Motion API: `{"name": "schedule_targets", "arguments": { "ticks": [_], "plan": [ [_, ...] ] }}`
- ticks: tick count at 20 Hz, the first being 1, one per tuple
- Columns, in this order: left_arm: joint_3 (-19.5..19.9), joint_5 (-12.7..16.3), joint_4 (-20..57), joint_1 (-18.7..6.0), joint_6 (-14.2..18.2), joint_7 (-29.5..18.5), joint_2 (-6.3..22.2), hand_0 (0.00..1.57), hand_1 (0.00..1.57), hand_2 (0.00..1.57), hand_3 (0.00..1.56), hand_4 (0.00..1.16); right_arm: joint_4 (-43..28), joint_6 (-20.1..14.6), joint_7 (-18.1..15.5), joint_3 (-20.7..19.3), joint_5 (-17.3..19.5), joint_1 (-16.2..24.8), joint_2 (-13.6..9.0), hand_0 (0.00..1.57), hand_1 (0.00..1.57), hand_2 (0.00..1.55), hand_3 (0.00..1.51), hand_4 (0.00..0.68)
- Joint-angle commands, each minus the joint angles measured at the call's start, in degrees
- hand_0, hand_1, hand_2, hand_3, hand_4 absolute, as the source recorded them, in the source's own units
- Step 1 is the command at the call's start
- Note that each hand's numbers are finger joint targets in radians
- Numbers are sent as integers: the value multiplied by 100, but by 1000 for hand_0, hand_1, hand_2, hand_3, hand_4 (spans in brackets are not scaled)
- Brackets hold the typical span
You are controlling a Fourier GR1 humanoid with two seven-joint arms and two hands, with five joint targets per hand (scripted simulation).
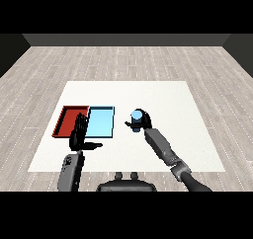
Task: Pick the blue can and put it in the blue box
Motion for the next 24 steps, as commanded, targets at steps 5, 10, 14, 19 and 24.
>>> {"name": "schedule_targets", "arguments": {
  "ticks": [5, 10, 14, 19, 24],
  "plan": [
    [-537, -220, 367, -318, 303, 242, -144, 0, 0, 0, 0, 0, -814, 78, 126, -135, 399, 26, -144, 1493, 1493, 1451, 1405, 648],
    [-735, 28, 645, -508, 122, 423, -146, 0, 0, 0, 0, 0, -2005, -263, 451, 77, 655, 288, -86, 1440, 1440, 1444, 1421, 665],
    [-776, 60, 708, -590, 200, 427, -147, 0, 0, 0, 0, 0, -2127, 1, 526, -142, 943, 313, -14, 1431, 1431, 1437, 1412, 654],
    [-1111, 6, 862, -1075, 689, 751, -148, 0, 0, 0, 0, 0, -2865, 241, 830, -251, 1063, 818, -213, 1431, 1431, 1437, 1412, 654],
    [-1493, 105, 1371, -1533, 1100, 639, -148, 0, 0, 0, 0, 0, -3190, 225, 861, -118, 1410, 1284, -2, 1435, 1435, 1433, 1406, 661]
  ]
}}
